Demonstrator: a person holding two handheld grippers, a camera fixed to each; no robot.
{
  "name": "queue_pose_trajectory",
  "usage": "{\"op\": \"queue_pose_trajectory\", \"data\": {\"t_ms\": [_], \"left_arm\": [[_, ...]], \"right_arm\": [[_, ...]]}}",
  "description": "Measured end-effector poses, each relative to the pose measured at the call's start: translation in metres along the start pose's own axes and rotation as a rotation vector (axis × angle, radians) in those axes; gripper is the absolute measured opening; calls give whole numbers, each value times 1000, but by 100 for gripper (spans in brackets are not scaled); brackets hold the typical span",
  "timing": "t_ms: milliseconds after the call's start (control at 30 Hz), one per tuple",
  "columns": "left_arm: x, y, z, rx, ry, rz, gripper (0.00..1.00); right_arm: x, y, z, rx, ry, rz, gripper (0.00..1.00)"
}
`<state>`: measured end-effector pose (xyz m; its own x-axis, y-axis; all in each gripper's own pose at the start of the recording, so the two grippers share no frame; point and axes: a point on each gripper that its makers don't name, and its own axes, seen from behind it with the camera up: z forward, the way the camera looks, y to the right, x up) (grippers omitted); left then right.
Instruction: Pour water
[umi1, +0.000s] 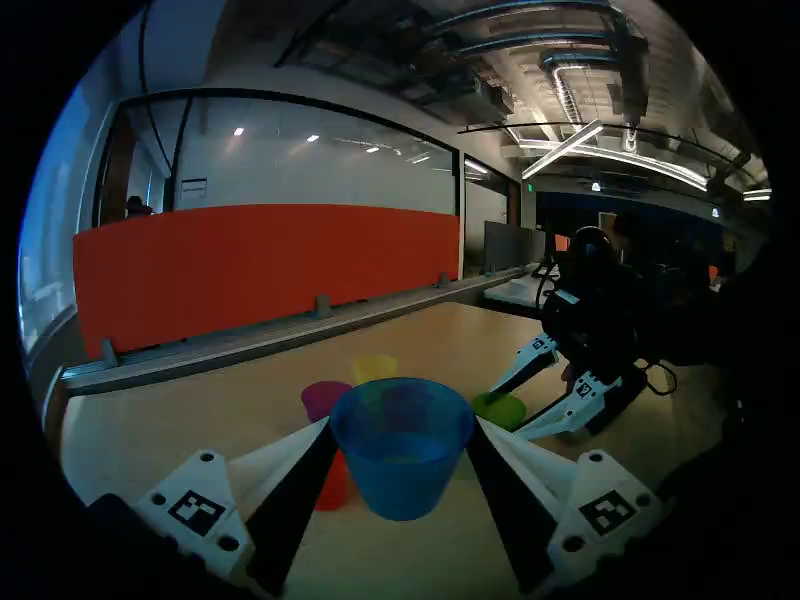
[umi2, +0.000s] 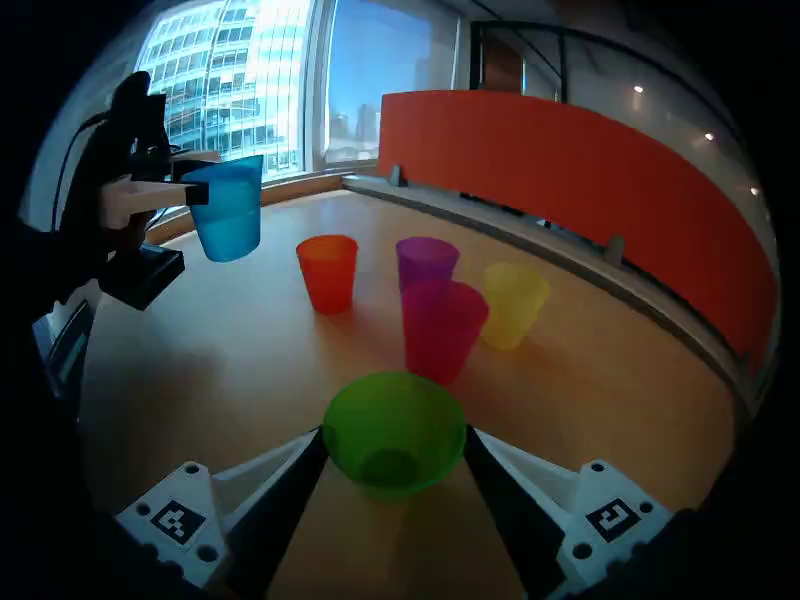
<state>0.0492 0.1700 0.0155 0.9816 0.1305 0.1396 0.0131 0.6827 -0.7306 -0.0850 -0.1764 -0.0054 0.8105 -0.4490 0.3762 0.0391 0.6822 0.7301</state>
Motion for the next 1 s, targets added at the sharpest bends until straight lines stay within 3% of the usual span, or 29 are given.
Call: {"op": "queue_pose_trajectory", "data": {"t_ms": [300,567,1000], "left_arm": [[1,-4,-4,9,4,0,87],[-1,-7,-5,12,-1,-1,87],[-1,-6,-6,14,-7,6,87]], "right_arm": [[0,0,4,-2,0,-10,99],[2,0,3,5,1,-1,92],[31,-5,-12,15,57,8,92]]}}
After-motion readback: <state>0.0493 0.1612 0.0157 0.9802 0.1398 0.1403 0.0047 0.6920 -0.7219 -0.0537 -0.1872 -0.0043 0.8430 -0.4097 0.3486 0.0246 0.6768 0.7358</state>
